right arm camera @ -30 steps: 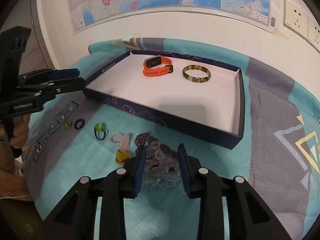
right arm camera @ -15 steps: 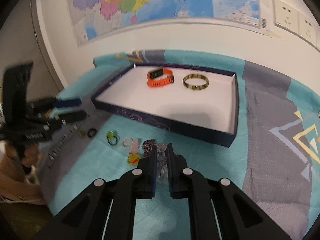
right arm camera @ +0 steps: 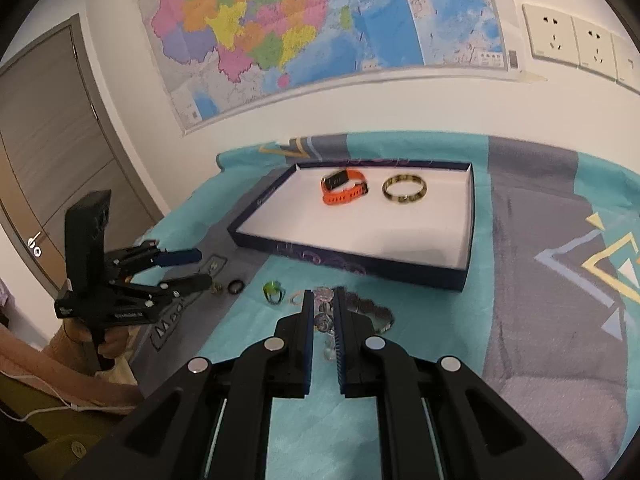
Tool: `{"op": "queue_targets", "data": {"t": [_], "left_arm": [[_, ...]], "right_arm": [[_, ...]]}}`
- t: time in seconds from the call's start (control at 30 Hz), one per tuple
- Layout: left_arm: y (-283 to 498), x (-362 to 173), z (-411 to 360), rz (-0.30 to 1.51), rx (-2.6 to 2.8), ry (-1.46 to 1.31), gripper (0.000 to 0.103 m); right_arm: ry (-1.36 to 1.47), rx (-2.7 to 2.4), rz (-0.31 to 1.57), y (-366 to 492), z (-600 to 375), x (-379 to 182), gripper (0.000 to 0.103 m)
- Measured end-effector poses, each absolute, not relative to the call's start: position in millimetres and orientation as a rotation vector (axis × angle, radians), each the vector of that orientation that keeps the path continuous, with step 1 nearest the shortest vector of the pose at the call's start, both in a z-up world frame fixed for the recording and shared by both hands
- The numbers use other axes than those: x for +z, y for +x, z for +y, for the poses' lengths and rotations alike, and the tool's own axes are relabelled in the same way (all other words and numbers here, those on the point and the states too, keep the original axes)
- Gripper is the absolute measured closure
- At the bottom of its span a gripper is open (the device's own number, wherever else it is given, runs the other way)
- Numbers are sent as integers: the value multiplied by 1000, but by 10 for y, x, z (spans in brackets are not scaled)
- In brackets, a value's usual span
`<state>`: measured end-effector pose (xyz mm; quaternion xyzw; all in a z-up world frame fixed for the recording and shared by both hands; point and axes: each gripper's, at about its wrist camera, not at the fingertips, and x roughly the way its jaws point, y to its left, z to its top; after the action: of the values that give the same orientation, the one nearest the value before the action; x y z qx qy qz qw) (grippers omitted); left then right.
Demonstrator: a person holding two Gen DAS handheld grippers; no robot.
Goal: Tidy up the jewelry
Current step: 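Withdraw both tools from the box back toward the remaining jewelry, then close the right tool on the clear crystal bracelet while the left tool grasps the pink ring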
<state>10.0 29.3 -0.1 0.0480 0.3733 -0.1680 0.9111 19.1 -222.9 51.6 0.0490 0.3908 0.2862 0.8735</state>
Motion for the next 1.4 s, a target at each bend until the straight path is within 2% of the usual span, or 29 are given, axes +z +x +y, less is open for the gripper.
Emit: {"op": "queue_targets", "data": {"t": [0.5,0.83,0.9,0.97,1.03,1.3,1.4], "left_arm": [[-16,-123,454,805,-323,97,44],[70,-152,216,800,-368,129,44],[96,-138,164,796,-384,127,44],[121,-119,89,787,-401,133,44],[150,-108,-16,777,-424,150,44],[372,-150,-417,772,-506,216,46],[519,-208,-541,796,-516,244,51]], "right_arm": [[131,603,913,172,-2156,117,95],[140,569,941,179,-2203,-16,93],[142,564,936,176,-2209,-11,90],[139,555,929,180,-2215,-5,80],[141,545,923,186,-2226,-3,76],[163,530,922,208,-2271,-17,73],[171,528,920,206,-2283,-24,72]]}}
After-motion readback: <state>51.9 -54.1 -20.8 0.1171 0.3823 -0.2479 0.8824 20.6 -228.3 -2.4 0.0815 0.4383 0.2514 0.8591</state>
